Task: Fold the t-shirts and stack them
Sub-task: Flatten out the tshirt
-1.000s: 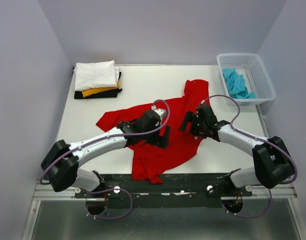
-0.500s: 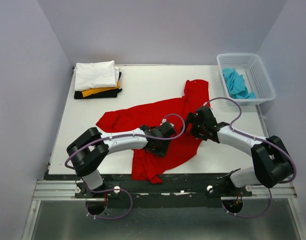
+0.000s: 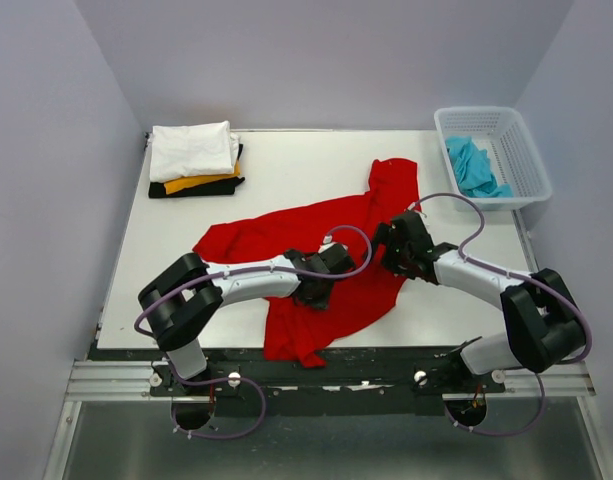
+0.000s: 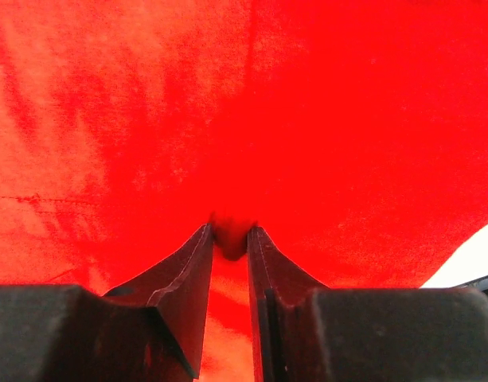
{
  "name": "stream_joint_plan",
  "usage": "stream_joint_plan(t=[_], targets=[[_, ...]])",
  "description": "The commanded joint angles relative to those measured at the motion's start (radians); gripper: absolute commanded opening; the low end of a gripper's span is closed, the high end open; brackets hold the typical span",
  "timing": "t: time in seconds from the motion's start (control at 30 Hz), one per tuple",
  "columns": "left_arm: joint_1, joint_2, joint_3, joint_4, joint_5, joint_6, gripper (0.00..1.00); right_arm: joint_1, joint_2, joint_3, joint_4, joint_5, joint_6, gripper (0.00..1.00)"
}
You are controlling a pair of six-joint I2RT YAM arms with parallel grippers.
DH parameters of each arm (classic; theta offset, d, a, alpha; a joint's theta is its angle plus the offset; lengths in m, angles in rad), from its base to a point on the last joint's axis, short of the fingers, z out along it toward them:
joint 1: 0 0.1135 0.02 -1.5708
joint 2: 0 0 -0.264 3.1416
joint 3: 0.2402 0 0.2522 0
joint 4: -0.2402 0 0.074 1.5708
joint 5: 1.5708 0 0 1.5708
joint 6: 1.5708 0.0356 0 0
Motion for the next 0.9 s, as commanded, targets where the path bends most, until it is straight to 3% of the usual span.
stream_joint_plan(t=[0.0, 0.03, 0.1, 0.4, 0.57, 0.67, 0.87], targets=[[-0.001, -0.045, 0.057, -0.044, -0.082, -0.016, 0.24, -0.007, 0.052, -0.016, -0.102, 0.087, -0.004, 1.0], [0.006, -0.052, 0.061, -0.046, -0.088, -0.016, 0.2, -0.006, 0.053, -0.016, -0.107, 0.094, -0.004, 1.0], [0.021, -0.056, 0.067, -0.049, -0.099, -0.021, 0.0, -0.006, 0.053, -0.013, -0.111, 0.104, -0.005, 1.0], [0.122, -0.101, 0.055, -0.007, -0.143, -0.039, 0.0, -0.006, 0.064, -0.004, -0.133, 0.133, -0.011, 1.0], [0.318, -0.093, 0.157, 0.013, -0.17, 0.019, 0.0, -0.006, 0.064, 0.002, -0.161, 0.172, -0.014, 1.0], [0.434, -0.014, 0.285, 0.017, -0.214, 0.105, 0.0, -0.007, 0.058, 0.001, -0.167, 0.186, -0.021, 1.0], [0.632, 0.236, 0.654, -0.054, -0.109, 0.217, 0.0, -0.008, 0.071, 0.017, -0.215, 0.24, -0.034, 1.0]])
